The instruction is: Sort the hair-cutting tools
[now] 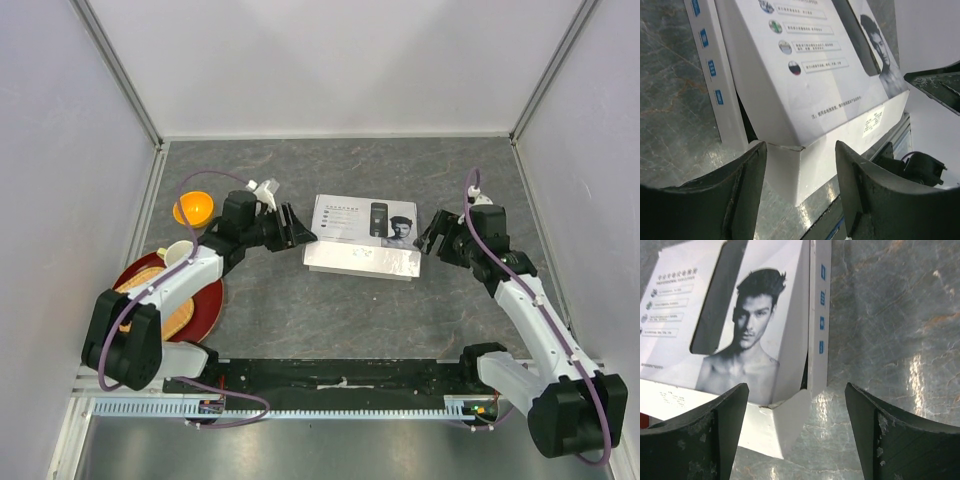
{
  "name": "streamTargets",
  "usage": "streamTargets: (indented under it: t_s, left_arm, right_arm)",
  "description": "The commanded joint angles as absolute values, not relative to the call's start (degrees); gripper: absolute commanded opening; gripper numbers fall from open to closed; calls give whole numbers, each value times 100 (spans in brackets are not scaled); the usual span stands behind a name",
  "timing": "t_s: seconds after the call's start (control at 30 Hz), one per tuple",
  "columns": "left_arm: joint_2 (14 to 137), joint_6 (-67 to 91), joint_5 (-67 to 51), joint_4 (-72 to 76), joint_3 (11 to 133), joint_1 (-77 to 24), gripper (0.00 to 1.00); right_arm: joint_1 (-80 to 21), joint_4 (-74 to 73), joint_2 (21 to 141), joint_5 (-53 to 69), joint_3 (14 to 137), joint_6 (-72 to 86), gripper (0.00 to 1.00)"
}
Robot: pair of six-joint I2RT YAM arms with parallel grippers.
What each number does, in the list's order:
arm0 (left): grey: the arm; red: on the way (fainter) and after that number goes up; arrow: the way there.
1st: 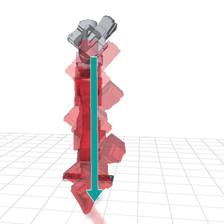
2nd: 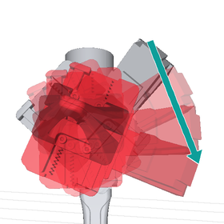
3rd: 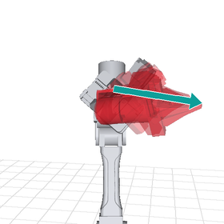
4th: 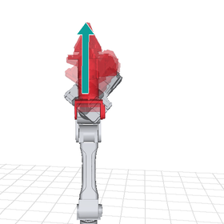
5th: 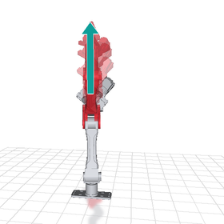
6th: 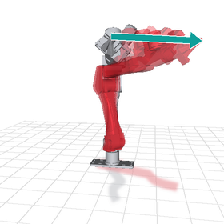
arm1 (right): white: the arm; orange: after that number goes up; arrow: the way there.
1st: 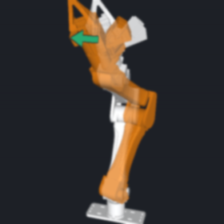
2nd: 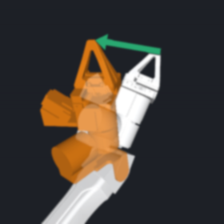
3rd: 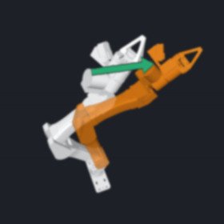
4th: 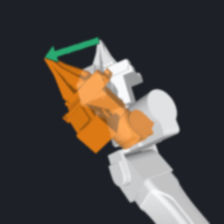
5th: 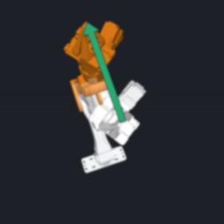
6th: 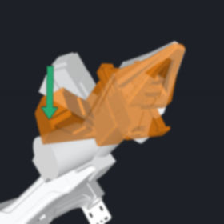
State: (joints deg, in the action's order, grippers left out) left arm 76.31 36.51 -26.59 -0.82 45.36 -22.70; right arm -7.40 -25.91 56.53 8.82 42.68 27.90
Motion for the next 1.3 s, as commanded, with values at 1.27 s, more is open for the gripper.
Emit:
streamTargets:
  t_s: [1.27]
  left_arm:
    - [7831,3419,-2478,-1248,4263,-2663,54]
  right_arm:
    - [-765,-2654,6073,2452,3542,3340,67]
